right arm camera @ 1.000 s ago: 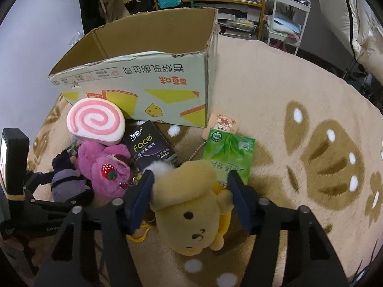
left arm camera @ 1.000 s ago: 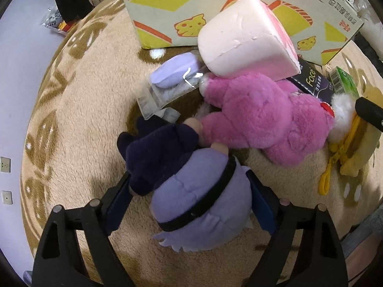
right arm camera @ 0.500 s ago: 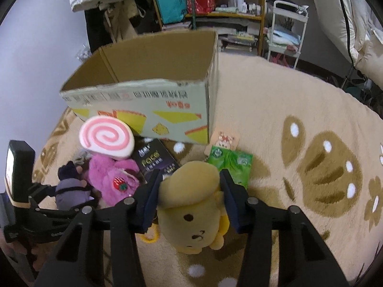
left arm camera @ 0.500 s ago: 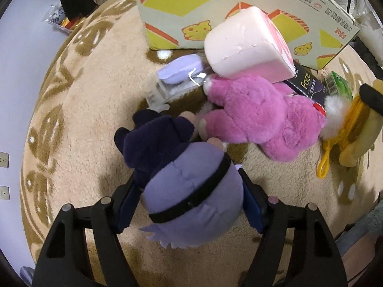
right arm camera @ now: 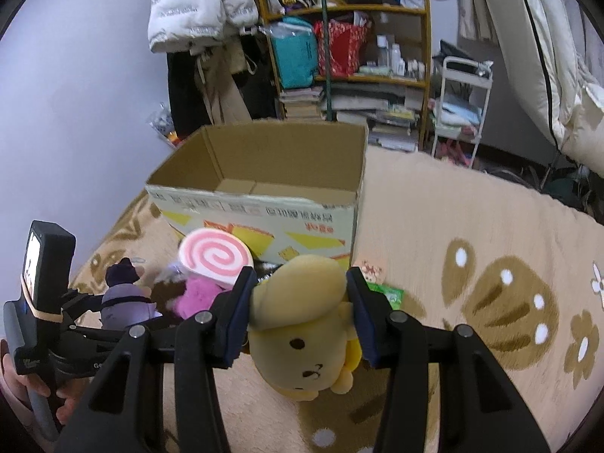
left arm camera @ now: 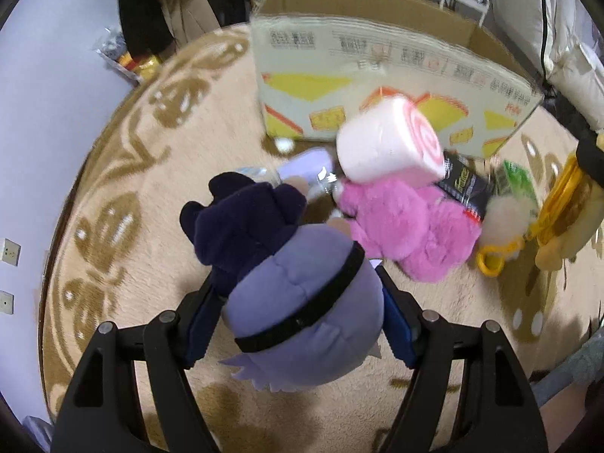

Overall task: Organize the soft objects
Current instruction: 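Close the left tool on the doll while the right tool grasps the yellow bear, then carry the doll and bear into the box and open both tools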

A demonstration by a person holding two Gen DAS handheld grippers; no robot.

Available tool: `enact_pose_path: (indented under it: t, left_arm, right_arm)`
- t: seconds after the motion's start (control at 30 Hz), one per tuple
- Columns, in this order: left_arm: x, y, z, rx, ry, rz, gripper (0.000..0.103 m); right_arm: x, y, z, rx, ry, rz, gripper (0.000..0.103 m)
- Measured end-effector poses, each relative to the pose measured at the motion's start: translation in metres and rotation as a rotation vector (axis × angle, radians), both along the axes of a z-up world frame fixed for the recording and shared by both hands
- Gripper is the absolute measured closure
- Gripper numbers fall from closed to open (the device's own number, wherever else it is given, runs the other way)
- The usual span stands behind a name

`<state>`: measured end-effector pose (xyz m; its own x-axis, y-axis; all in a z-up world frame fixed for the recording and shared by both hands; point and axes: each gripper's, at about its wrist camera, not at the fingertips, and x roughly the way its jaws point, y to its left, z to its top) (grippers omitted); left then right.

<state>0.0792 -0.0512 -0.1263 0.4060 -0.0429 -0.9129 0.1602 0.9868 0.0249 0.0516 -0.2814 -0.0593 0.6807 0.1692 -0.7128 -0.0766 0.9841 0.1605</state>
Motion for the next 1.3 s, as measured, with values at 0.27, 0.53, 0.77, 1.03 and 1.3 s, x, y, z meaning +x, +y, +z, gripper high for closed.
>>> enact_pose_path:
  t: [0.27,0.53,0.77,1.03,1.3]
  left_arm:
    - [-0.009,0.005,0.036,-0.022,-0.183,0.019,0.028]
    - [-0.011,0.007,0.069,-0.032,-0.301,0.013,0.028]
    - [-0.023,-0.007,0.104,0.052,-0.467,0.019,0.028]
    - [-0.016,-0.007,0.137,0.049,-0.545,0.05,0.028]
    - [0.015,-0.016,0.147,0.086,-0.607,0.042,0.028]
  right_arm:
    - [-0.01,-0.003,0.029,-0.015,-0.137,-0.023,0.051]
    - [-0.014,-0.008,0.06,-0.051,-0.261,-0.042,0.051]
    - [-0.006,-0.011,0.077,-0.062,-0.307,-0.035,0.051]
    - [0.001,-0.013,0.093,-0.104,-0.362,-0.038,0.051]
    - [0.02,-0.016,0.107,-0.108,-0.404,-0.025,0.051]
